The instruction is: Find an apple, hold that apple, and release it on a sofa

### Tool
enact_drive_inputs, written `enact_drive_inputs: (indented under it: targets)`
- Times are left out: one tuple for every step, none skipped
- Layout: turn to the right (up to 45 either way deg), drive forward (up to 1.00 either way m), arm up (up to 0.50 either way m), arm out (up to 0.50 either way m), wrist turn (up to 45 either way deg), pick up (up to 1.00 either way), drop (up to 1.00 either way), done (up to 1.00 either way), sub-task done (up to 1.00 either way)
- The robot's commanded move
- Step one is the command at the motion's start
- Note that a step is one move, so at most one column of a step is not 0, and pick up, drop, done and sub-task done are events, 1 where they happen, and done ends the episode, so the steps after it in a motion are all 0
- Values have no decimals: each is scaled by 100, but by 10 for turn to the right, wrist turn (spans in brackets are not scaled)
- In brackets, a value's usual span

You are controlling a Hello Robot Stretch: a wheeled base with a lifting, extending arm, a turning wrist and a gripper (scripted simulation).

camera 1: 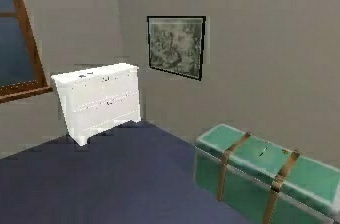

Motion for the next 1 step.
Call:
enact_drive_inputs:
  targets:
    - [0, 5, 0, 0, 0, 0, 0, 0, 0]
